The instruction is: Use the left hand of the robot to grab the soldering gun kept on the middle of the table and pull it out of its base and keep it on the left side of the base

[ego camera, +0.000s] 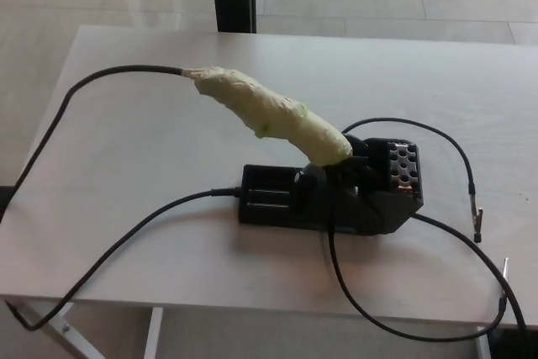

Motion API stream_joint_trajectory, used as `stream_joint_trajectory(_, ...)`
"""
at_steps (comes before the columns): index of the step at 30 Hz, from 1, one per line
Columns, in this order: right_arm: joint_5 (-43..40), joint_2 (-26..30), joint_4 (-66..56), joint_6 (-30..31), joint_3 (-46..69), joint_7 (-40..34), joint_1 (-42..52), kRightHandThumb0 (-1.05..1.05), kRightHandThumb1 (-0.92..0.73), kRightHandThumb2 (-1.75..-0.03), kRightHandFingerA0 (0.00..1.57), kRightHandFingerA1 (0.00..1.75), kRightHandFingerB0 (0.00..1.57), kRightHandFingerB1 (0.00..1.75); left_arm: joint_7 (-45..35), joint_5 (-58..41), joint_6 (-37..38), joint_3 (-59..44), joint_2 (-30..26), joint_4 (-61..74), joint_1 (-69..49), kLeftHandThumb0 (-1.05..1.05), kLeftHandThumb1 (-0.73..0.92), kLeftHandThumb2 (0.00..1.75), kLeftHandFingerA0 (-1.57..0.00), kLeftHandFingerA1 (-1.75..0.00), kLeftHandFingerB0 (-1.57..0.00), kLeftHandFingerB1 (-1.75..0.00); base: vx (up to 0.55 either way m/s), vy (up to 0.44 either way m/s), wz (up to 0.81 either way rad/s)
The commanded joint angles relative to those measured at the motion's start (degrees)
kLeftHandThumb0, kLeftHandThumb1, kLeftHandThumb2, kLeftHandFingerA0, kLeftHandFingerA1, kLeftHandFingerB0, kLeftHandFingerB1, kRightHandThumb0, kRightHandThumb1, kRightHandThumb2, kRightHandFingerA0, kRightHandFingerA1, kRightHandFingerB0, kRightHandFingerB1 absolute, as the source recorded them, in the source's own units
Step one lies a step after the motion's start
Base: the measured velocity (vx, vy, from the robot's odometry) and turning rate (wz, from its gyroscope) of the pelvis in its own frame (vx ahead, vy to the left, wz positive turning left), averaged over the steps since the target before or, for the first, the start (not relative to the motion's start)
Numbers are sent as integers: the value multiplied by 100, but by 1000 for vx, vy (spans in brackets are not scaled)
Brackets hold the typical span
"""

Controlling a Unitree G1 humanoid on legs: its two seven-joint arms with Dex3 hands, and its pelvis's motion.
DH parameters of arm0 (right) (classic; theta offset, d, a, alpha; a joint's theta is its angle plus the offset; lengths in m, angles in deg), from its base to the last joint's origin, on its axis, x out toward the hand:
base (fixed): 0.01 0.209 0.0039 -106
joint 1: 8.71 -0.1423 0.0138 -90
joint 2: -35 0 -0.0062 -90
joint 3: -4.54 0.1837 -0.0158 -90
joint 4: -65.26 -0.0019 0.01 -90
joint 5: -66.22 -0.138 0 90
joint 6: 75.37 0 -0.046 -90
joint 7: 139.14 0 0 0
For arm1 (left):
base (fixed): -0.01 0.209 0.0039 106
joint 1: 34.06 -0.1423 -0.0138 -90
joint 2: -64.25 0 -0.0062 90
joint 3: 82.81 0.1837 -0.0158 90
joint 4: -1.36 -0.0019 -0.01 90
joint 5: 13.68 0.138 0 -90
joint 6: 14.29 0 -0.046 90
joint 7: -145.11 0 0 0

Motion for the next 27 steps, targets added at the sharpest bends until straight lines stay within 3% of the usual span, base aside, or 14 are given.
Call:
stream_joint_trajectory(1,-177,105,117,-248,49,190,-52,-105,-48,-107,103,116,17,157,-25,-614,-471,-486,-56,171,184,-57,65,58,-77,-81,-61,-71,0,0,0)
stream_joint_trajectory(2,-175,101,137,-248,41,199,-59,-105,-49,-104,104,120,17,154,-34,-629,-650,-521,-119,393,214,-61,49,96,-79,-85,-62,-77,0,0,0)
stream_joint_trajectory(3,-167,105,138,-258,30,192,-58,-105,-49,-105,104,120,17,153,29,-626,-722,-544,-119,635,232,-58,68,60,-77,-83,-61,-72,0,0,0)
stream_joint_trajectory(9,-199,99,167,-246,36,214,-49,-105,-47,-109,103,120,17,155,45,-506,-1113,-511,-516,1983,643,-69,70,61,-79,-77,-61,-66,0,0,0)
stream_joint_trajectory(13,-187,112,177,-297,17,250,-44,-105,-49,-106,99,118,14,154,-50,-666,-1539,-544,-1030,2978,1445,-71,70,61,-83,-67,-63,-50,0,0,0)
stream_joint_trajectory(14,-178,115,176,-293,8,242,-50,-105,-38,-126,104,116,28,109,-89,-735,-1635,-549,-1111,3006,1669,-70,69,61,-74,-67,-62,-48,0,0,0)
stream_joint_trajectory(15,-163,118,173,-288,-8,234,-56,-105,-38,-126,104,116,28,109,-158,-801,-1720,-544,-1192,2993,1878,-70,69,61,-74,-67,-62,-48,0,0,0)
stream_joint_trajectory(16,-175,111,174,-266,2,223,-69,-105,-50,-107,110,117,15,160,-96,-771,-1843,-426,-1309,3161,2307,-71,68,61,-68,-48,-63,-40,0,0,0)
stream_joint_trajectory(17,-180,105,151,-251,3,213,-71,-105,-50,-108,106,119,16,156,-139,-663,-1905,-120,-1483,3711,2850,-48,76,62,-51,-52,-45,-45,0,0,0)
stream_joint_trajectory(19,-197,120,157,-261,18,255,-64,-105,-46,-109,102,120,14,155,-310,-560,-1977,173,-1600,4048,3205,-42,82,64,-43,-53,-34,-45,0,0,0)
stream_joint_trajectory(20,-210,121,167,-270,31,270,-65,-104,-37,-127,104,117,31,112,-388,-494,-2107,426,-1666,4215,3564,-43,82,63,-45,-55,-35,-45,0,0,0)
stream_joint_trajectory(21,-216,114,168,-265,37,268,-70,-105,-44,-110,105,120,15,158,-413,-413,-2172,595,-1707,4282,3764,-42,82,63,-45,-55,-35,-44,0,0,0)
stream_joint_trajectory(26,-191,92,190,-242,14,244,-96,-105,-47,-108,105,118,16,155,-710,198,-2010,1847,-1636,4386,5106,-44,77,62,-48,-51,-37,-42,0,0,0)
stream_joint_trajectory(27,-188,92,192,-245,12,243,-96,-105,-41,-112,104,118,17,156,-725,195,-1990,1906,-1638,4370,5157,-51,71,62,-59,-40,-46,-37,0,0,0)
